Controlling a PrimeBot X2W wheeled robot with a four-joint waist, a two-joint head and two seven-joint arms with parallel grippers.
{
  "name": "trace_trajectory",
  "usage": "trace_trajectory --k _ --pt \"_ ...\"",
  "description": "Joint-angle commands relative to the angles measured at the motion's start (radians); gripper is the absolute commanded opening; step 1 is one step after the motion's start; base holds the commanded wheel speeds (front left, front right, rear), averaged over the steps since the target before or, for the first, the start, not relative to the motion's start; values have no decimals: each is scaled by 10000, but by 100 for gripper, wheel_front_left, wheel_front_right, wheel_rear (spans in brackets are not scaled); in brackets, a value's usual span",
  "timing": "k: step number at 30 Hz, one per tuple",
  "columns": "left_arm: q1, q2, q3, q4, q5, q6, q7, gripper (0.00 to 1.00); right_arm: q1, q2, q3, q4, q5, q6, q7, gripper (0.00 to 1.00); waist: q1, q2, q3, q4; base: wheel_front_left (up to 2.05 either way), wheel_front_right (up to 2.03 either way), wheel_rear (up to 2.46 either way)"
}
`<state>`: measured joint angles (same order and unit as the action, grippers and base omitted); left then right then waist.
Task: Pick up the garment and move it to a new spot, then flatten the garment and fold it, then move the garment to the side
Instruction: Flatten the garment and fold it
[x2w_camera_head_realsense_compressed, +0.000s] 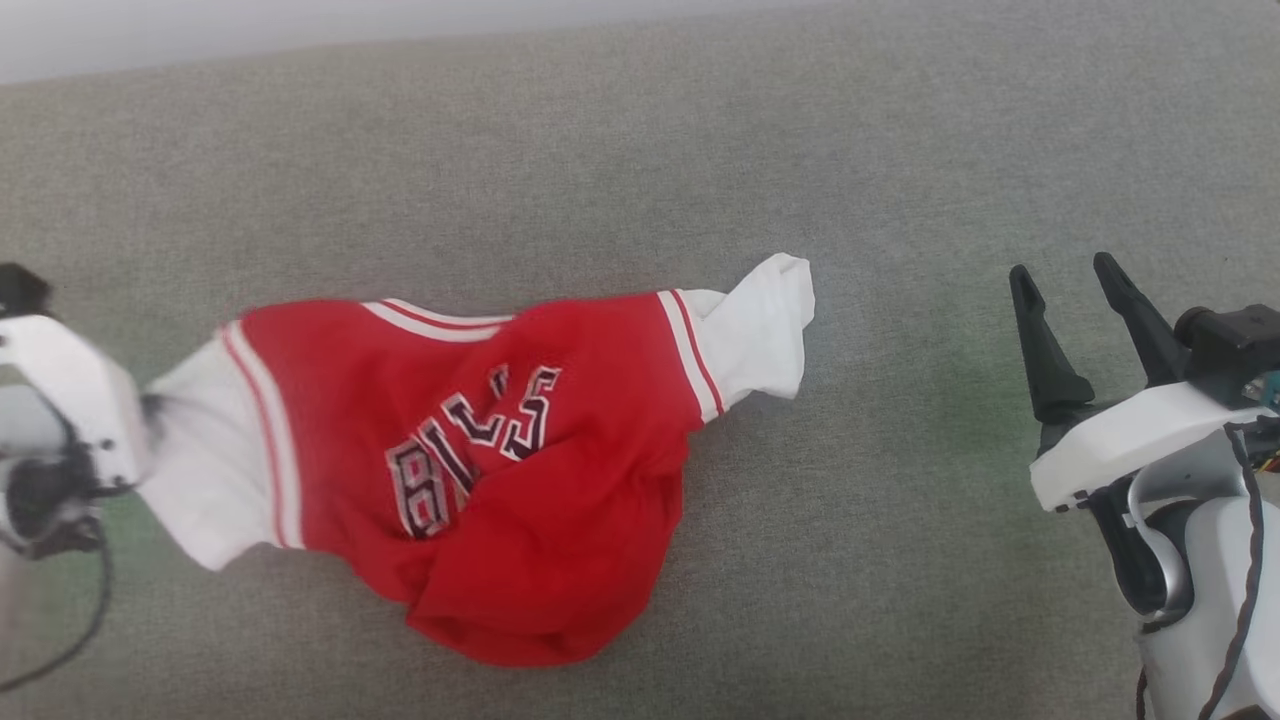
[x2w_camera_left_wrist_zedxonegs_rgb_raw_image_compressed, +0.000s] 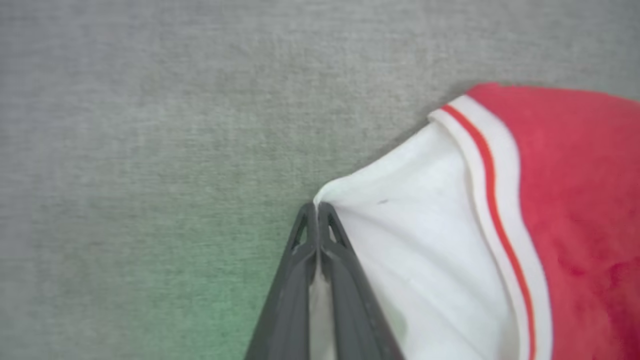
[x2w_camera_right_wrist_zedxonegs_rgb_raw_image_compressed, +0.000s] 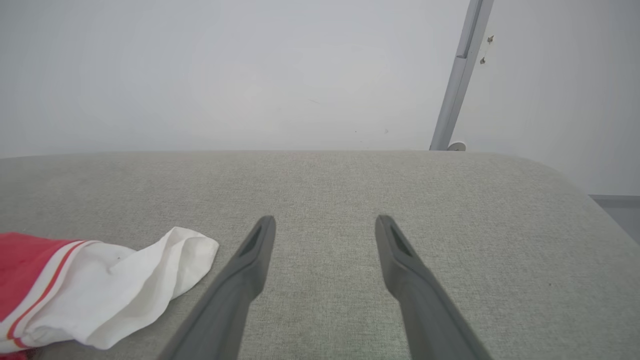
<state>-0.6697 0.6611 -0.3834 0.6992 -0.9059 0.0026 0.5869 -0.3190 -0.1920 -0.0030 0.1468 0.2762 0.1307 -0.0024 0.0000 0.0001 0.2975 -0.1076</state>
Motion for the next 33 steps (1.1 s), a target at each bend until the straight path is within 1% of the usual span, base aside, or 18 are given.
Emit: trace_trajectory --k 1,3,4,5,6,8,9,10,13,15,16,18,21,27,29,33 --pt "-81 259 95 110 157 121 -102 0 4 -15 -27 -23 -13 1 25 100 0 -1 -21 38 0 0 0" --pt "-113 498 190 101 241 195 -261 0 9 -8 -33 -48 -29 1 27 100 0 -1 -37 68 0 0 0" --pt "-113 498 190 101 241 195 -261 0 9 -8 -33 -48 -29 1 27 100 0 -1 -37 68 0 0 0" --pt "-90 614 239 113 208 209 -290 0 15 0 -44 -68 -32 1 38 100 0 -1 -41 81 0 0 0" --pt "-35 845 350 151 222 313 -451 0 35 -5 -65 -103 -51 1 61 100 0 -1 -38 97 0 0 0" --pt "115 984 432 274 190 435 -508 0 39 -5 -78 -147 -51 1 82 100 0 -1 -22 109 0 0 0" --pt "163 1005 455 303 174 440 -565 0 37 -5 -87 -163 -50 1 86 100 0 -1 -9 117 0 0 0" --pt "202 947 537 382 25 486 -574 0 31 7 -84 -179 -55 1 95 100 0 -1 2 119 0 0 0" --pt "308 750 629 460 -130 433 -681 0 -19 50 -64 -214 -68 1 104 100 0 -1 52 134 0 0 0" --pt "330 638 644 476 -178 387 -828 73 -64 64 -62 -220 -75 1 108 100 0 -1 65 158 0 0 0" --pt "316 592 638 449 -184 350 -912 100 -83 65 -60 -216 -77 1 122 100 0 -1 64 177 0 0 0" --pt "250 483 689 417 -252 295 -1082 100 -101 50 -45 -190 -61 1 146 100 0 -1 30 232 0 0 0" --pt "165 495 677 217 -129 179 -1404 100 -91 50 0 -155 -44 1 174 100 0 -1 -81 336 0 0 0" --pt "589 488 741 -675 157 -118 -2716 100 87 -14 81 -25 30 1 255 100 0 -1 -444 650 0 0 0" --pt "820 483 765 -1108 319 -134 -3311 100 144 -61 84 7 52 1 294 100 0 -1 -565 800 0 0 0" --pt "1516 417 874 -1960 473 21 -4348 100 229 -134 147 -5 58 1 395 100 0 -1 -762 1086 0 0 0"
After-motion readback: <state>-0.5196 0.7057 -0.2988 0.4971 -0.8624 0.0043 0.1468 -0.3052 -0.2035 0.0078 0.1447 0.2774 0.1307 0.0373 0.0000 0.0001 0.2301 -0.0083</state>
